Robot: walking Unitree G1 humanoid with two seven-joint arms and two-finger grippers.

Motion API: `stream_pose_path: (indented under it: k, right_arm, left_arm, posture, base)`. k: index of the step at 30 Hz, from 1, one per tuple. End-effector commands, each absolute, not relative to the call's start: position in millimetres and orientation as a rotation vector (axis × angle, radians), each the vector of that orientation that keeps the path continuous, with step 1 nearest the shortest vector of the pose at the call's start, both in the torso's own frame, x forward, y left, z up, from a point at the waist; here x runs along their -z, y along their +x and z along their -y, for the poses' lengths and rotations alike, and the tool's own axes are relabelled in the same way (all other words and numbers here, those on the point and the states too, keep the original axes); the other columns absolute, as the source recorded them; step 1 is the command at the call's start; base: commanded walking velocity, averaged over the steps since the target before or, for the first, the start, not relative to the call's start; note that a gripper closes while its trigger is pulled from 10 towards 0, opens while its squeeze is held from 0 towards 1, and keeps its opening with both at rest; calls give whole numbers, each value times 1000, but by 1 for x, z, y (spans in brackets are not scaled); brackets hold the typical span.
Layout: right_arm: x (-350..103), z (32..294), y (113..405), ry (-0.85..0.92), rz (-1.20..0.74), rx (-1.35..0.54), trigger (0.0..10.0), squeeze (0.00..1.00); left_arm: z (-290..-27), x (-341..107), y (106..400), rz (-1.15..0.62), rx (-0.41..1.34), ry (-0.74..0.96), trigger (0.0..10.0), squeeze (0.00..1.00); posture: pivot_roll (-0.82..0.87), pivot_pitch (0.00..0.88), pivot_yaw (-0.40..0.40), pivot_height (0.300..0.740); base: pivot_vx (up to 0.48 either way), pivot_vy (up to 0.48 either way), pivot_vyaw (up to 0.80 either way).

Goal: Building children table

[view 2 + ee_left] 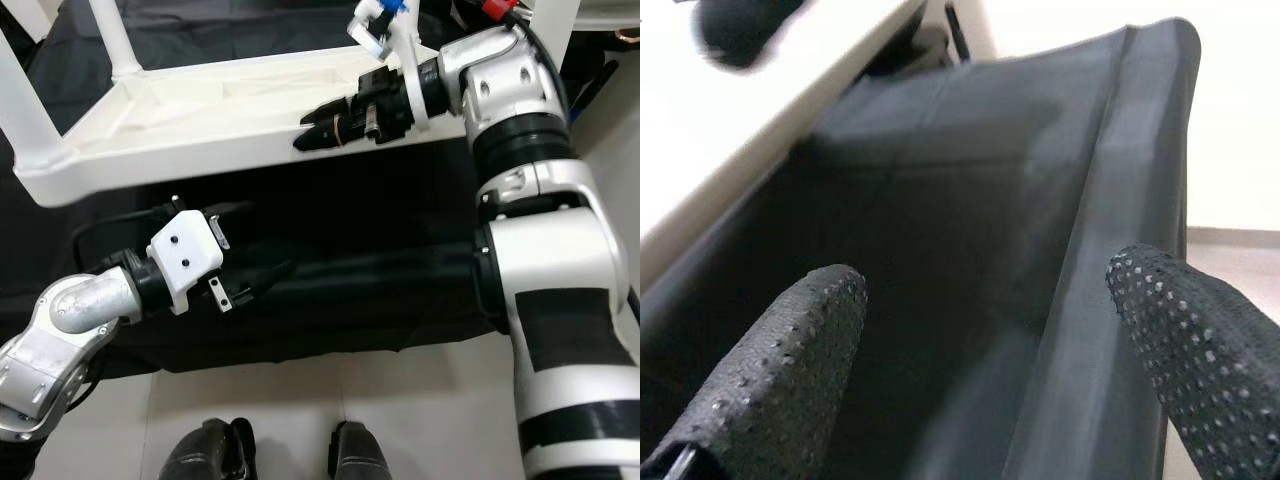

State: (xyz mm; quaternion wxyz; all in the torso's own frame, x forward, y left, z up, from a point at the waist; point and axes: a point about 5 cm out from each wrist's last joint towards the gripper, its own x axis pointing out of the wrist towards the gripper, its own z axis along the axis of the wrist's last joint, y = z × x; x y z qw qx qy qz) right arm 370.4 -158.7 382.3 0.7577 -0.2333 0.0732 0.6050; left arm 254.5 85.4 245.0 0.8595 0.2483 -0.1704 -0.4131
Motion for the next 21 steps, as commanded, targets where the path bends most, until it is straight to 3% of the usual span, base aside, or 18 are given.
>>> stream_pose_path:
  k: [1,10,11,12,17,18,21]
  right_arm:
    - [-435,143,350,-552,108,-1399,0,0]
    - [-445,142,344,-559,124,-1397,0,0]
    - [-444,141,344,-553,121,-1394,0,0]
    - [-444,141,344,-544,118,-1393,0,0]
    - [-444,140,344,-537,116,-1391,0,0]
    - [-442,140,346,-513,111,-1374,0,0]
    - [-440,141,347,-504,107,-1363,0,0]
  left_arm:
    - [-81,-242,254,368,869,530,10000,0]
    - [-62,-289,265,676,830,719,10000,0]
    - [-64,-299,265,706,853,791,10000,114]
    - [-67,-306,266,729,863,849,10000,1000]
    - [-70,-313,266,742,903,930,10000,1000]
    - [-72,-319,264,773,915,1038,10000,1000]
    - [-74,-319,262,775,924,1095,10000,1000]
  posture:
    - [-35,63,-30,740]
    - [-34,55,-22,740]
    - [-30,54,-21,740]
    - [-28,53,-15,740]
    - [-27,53,-12,740]
    - [-24,56,-8,740]
    - [-23,56,-9,740]
  base:
    - [0,0,0]
    - [0,0,0]
    - [0,0,0]
    - [0,0,0]
    - [0,0,0]
    - [0,0,0]
    - [0,0,0]
